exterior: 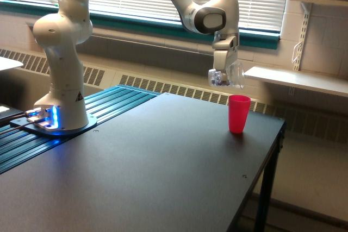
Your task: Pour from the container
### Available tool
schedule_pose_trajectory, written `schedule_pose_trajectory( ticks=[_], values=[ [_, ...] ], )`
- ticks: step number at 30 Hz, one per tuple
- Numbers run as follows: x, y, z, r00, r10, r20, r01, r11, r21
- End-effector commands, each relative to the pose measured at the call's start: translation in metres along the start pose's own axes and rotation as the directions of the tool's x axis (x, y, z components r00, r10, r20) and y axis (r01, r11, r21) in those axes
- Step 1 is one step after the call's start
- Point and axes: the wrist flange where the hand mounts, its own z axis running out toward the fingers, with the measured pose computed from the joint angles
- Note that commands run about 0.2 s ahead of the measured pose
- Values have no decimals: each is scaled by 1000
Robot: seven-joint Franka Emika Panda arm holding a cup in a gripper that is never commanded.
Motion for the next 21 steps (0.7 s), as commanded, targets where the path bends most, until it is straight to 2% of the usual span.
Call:
schedule_pose_trajectory(
  ticks=[1,5,11,21],
  values=[
    [9,0,-5,999,12,38,-13,1000,17],
    [11,3,-5,998,38,59,-39,999,9],
    [12,8,-6,991,74,112,-76,997,13],
    [24,14,-11,983,115,146,-117,993,2]
  ],
)
